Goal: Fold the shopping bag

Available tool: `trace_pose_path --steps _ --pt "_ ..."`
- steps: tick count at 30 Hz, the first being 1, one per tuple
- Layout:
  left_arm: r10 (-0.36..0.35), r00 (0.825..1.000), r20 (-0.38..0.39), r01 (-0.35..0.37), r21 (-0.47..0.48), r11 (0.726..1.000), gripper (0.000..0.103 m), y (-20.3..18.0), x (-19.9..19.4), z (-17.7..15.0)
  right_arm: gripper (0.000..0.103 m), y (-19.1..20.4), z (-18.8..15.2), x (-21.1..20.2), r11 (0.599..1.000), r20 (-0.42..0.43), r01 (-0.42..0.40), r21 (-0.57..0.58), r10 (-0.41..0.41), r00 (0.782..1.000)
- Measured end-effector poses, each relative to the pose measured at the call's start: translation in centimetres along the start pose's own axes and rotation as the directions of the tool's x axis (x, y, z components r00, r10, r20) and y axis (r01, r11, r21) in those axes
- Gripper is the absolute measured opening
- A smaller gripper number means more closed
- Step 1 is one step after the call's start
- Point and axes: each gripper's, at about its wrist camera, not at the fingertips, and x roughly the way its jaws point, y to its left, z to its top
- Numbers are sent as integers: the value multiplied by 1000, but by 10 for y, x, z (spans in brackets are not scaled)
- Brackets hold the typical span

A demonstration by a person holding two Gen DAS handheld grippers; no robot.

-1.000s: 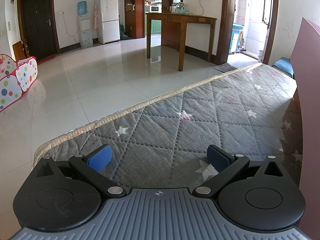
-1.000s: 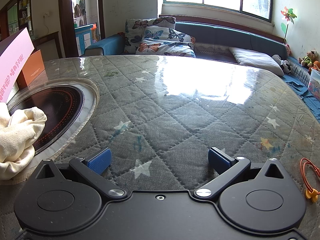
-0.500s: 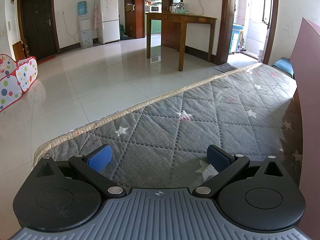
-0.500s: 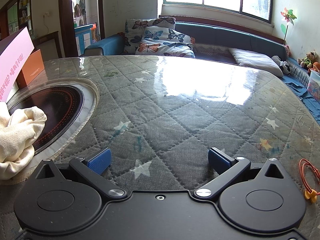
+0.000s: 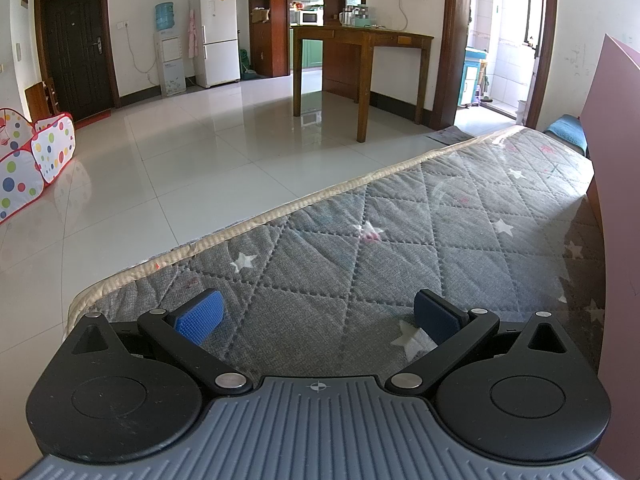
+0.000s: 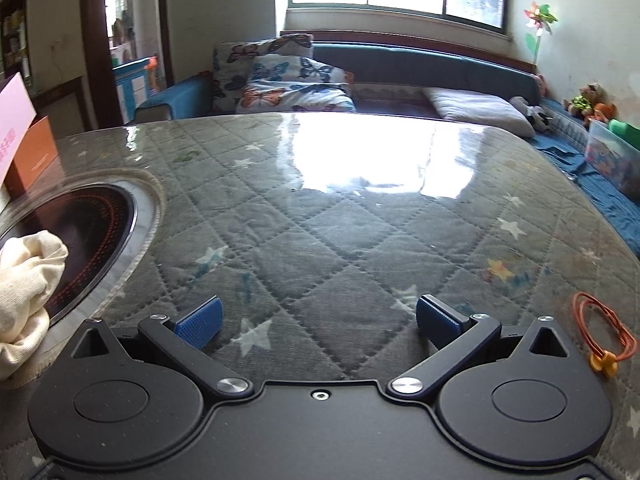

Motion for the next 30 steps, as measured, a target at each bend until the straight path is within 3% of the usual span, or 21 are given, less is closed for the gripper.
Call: trace_pose_path --steps 12,30 --pt "0 1000 0 0 0 1000 103 0 1 0 103 -7 -1 5 992 -2 95 83 -96 995" --pt "0 1000 0 0 0 1000 103 1 2 1 103 -5 -1 8 985 -5 135 111 -135 991"
